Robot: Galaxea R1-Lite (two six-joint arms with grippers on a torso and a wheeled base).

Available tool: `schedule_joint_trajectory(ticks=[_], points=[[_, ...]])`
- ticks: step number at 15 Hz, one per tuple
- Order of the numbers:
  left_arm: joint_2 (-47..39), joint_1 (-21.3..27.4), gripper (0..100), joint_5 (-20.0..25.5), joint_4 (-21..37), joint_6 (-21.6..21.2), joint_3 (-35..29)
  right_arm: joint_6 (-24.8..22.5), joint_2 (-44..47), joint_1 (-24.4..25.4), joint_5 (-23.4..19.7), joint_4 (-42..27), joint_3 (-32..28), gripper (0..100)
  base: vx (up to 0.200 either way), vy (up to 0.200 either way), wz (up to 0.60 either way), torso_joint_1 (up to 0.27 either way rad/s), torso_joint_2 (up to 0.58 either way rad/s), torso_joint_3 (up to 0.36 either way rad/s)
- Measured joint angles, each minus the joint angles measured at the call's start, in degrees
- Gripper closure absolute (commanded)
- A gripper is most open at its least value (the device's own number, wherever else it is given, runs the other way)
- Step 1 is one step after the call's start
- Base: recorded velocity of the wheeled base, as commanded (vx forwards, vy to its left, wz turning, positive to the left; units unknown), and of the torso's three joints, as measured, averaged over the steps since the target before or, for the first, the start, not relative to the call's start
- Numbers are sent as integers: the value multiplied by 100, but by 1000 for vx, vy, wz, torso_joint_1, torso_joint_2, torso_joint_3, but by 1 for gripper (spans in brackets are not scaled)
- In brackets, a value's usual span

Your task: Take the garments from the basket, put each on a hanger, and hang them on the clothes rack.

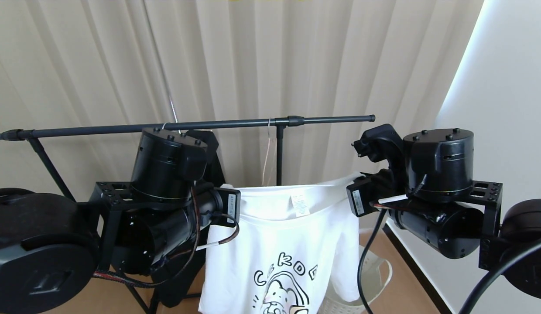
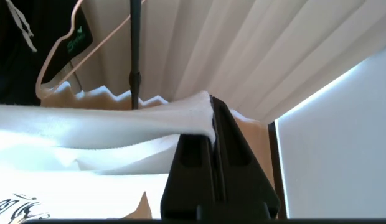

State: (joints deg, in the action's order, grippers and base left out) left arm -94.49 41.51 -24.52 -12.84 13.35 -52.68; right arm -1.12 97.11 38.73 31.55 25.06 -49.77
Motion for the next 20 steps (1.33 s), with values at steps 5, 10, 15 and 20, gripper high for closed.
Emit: schedule_joint_trajectory(ticks=[5,10,15,20], points=[[-13,-127,100,22,-13,4,-2,4,29,16,0,260,-15,100,0,0,0,0,0,0],[-240,-402,100,172,-402,-73,-178,-112,57,10,11,717,28,100,0,0,0,0,0,0],[-705,-756,100,1013,-492,-99,-1163,-304,-166,360,6,630,350,100,0,0,0,0,0,0],[-1212,-964,100,1807,-495,-183,-2216,-178,-221,1162,-24,215,461,100,0,0,0,0,0,0]])
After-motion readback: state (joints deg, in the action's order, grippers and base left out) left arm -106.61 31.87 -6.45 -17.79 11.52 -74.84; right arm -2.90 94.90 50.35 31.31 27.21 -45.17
